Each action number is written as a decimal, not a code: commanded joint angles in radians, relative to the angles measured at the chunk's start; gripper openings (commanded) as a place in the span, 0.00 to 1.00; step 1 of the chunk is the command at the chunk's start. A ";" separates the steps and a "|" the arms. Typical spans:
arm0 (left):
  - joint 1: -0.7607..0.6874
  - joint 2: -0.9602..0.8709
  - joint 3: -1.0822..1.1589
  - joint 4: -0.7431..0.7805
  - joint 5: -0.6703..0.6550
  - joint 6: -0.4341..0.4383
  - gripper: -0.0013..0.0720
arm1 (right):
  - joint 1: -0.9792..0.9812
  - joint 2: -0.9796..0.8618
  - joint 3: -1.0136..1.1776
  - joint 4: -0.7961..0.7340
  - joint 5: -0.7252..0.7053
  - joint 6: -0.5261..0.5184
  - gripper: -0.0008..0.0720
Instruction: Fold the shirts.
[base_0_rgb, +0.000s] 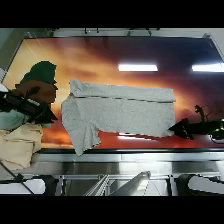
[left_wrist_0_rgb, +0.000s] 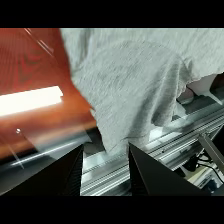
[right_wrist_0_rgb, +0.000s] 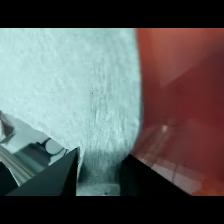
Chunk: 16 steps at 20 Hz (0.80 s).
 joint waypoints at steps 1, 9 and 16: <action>0.035 0.104 -0.237 0.000 0.064 0.008 0.42 | 0.106 -0.042 -0.001 0.002 -0.093 0.000 0.12; -0.227 0.138 -0.403 -0.064 0.402 0.007 0.42 | 0.119 -0.006 0.085 0.085 -0.048 0.004 0.04; -0.357 -0.013 -0.238 -0.062 0.399 0.007 0.02 | 0.116 -0.003 0.099 0.092 0.031 -0.008 0.04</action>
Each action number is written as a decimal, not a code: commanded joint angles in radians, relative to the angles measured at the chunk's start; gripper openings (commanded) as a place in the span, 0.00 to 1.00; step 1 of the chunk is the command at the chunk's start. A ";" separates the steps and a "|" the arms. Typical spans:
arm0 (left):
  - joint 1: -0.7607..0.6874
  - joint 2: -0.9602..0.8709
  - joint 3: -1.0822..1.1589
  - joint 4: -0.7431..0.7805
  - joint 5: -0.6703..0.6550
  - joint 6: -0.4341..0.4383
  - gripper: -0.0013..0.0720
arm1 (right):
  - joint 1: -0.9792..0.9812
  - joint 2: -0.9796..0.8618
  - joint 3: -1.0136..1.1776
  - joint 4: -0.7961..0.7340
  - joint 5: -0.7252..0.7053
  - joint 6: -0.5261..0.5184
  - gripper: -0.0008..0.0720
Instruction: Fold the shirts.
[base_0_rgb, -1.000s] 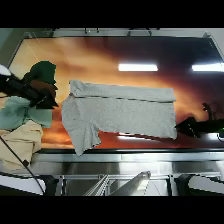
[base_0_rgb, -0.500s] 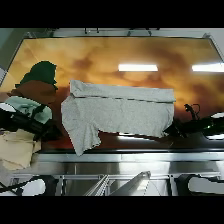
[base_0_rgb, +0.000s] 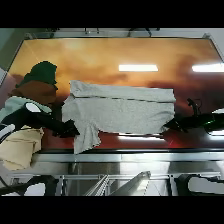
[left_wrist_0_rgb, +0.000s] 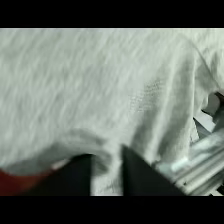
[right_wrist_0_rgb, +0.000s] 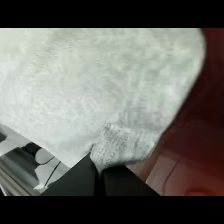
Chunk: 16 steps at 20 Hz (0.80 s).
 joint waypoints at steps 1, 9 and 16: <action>-0.033 -0.092 0.098 0.021 -0.049 0.002 0.03 | -0.014 0.008 0.018 -0.002 0.078 -0.005 0.04; 0.091 0.072 0.146 -0.024 -0.209 0.047 0.03 | -0.224 0.085 0.052 -0.041 0.190 0.079 0.04; 0.079 0.094 0.455 -0.145 -0.127 0.068 0.04 | -0.153 0.076 0.206 0.168 0.125 0.041 0.04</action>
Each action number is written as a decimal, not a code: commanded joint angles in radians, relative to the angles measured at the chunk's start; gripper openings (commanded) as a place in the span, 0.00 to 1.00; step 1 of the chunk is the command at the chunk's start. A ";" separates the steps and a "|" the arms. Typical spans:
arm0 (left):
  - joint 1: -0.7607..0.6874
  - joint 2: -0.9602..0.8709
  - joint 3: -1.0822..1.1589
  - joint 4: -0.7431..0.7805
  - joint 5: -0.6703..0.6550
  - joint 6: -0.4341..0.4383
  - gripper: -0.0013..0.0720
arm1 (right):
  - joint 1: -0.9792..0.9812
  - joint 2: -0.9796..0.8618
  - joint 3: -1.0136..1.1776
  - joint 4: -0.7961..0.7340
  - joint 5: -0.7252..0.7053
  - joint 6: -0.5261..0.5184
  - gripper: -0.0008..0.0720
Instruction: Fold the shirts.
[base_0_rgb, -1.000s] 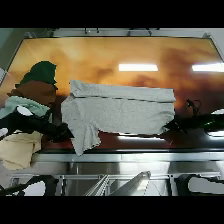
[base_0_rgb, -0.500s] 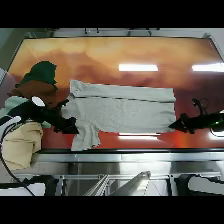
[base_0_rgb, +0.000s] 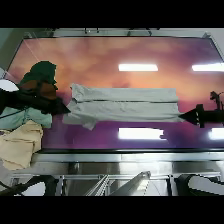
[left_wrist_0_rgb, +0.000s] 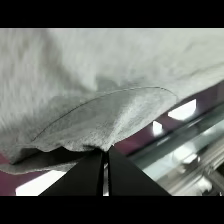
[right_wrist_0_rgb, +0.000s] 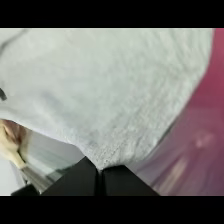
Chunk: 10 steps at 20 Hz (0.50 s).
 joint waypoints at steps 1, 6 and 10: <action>-0.015 -0.080 0.180 -0.065 0.042 0.012 0.04 | 0.067 -0.020 0.091 0.096 -0.098 -0.021 0.04; -0.067 -0.389 0.476 -0.066 0.052 0.006 0.04 | 0.211 -0.173 0.226 0.095 -0.342 -0.074 0.04; -0.067 -0.590 0.694 -0.068 0.039 -0.033 0.04 | 0.237 -0.313 0.312 0.094 -0.424 -0.079 0.04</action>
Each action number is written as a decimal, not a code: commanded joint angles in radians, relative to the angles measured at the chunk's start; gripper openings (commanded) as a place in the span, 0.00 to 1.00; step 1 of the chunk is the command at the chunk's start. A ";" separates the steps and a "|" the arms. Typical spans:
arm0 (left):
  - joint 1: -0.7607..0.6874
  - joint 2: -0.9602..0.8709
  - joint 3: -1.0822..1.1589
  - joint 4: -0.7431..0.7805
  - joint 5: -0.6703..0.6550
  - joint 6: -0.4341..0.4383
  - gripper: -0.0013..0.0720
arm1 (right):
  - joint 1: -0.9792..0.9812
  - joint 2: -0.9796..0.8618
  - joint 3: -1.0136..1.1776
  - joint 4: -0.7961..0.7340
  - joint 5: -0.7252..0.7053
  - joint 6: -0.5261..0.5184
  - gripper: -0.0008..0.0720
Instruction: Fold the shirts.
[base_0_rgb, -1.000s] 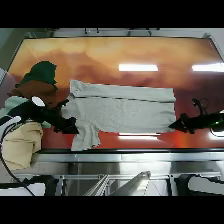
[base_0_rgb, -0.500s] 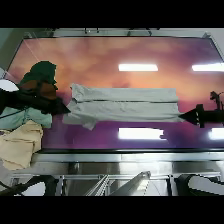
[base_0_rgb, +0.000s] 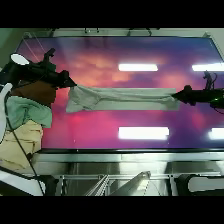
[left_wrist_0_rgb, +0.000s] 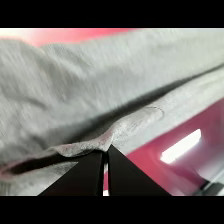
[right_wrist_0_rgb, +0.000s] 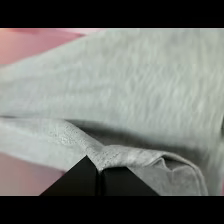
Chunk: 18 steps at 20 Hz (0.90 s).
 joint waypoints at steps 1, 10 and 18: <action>-0.008 -0.174 0.190 -0.010 -0.034 -0.023 0.04 | 0.026 -0.112 0.074 0.000 -0.088 -0.020 0.05; 0.003 -0.262 0.453 -0.008 -0.276 -0.124 0.95 | 0.007 -0.139 0.280 -0.399 0.006 0.122 0.97; -0.082 -0.220 0.306 -0.104 -0.287 -0.101 0.02 | 0.100 -0.280 0.282 -0.163 0.172 0.050 0.23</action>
